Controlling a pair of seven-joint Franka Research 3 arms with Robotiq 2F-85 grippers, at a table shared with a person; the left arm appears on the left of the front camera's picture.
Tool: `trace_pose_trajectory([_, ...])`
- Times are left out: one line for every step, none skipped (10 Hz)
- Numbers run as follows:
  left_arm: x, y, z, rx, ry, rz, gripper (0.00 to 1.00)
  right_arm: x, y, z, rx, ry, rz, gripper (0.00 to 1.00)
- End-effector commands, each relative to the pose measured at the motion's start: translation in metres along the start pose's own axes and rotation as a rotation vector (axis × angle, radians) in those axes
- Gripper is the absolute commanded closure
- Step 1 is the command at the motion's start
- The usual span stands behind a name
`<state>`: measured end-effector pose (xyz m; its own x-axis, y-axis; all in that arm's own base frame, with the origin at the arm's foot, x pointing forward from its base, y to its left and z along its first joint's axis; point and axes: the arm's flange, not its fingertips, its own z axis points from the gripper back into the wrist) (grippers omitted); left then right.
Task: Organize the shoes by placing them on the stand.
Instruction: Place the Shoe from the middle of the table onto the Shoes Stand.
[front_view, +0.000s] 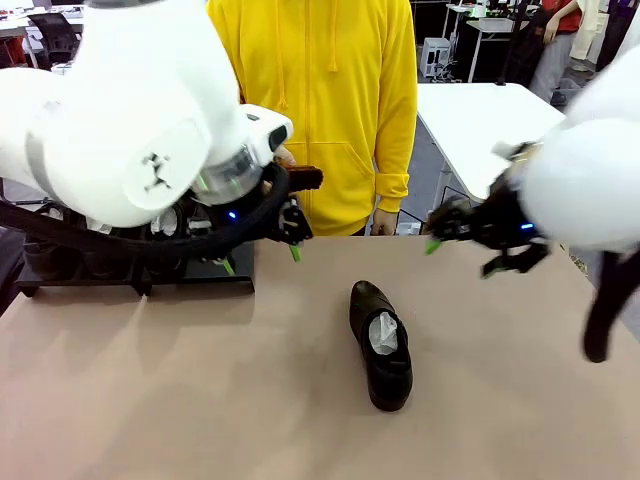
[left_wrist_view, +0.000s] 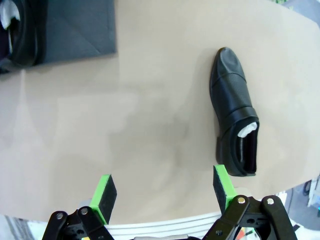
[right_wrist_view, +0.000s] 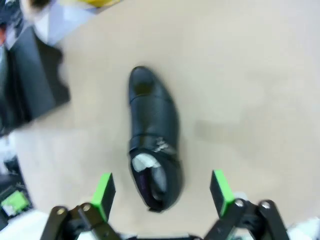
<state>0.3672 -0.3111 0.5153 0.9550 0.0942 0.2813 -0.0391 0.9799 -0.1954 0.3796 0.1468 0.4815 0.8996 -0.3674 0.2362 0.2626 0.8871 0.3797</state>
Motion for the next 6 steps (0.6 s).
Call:
trace_pose_trajectory([-0.020,-0.029,-0.023,-0.010,0.030,0.132,0.00,0.016,-0.040,-0.002,-0.079,-0.055,-0.258,0.00])
trace_pose_trajectory([-0.030,-0.045,-0.033,0.008,0.066,0.173,0.00,0.026,-0.063,-0.006,-0.104,-0.060,-0.421,0.00])
trace_pose_trajectory([-0.038,-0.060,-0.043,0.047,0.109,0.197,0.00,0.033,-0.084,-0.011,-0.126,-0.052,-0.548,0.00])
trace_pose_trajectory([-0.045,-0.071,-0.054,0.089,0.123,0.207,0.00,0.032,-0.096,-0.013,-0.174,-0.041,-0.645,0.00])
trace_pose_trajectory([-0.049,-0.082,-0.064,0.072,0.135,0.232,0.00,0.037,-0.090,0.002,-0.094,-0.059,-0.402,0.00])
trace_pose_trajectory([-0.051,-0.093,-0.069,0.074,0.128,0.187,0.00,0.037,-0.090,0.002,-0.094,-0.059,-0.402,0.00])
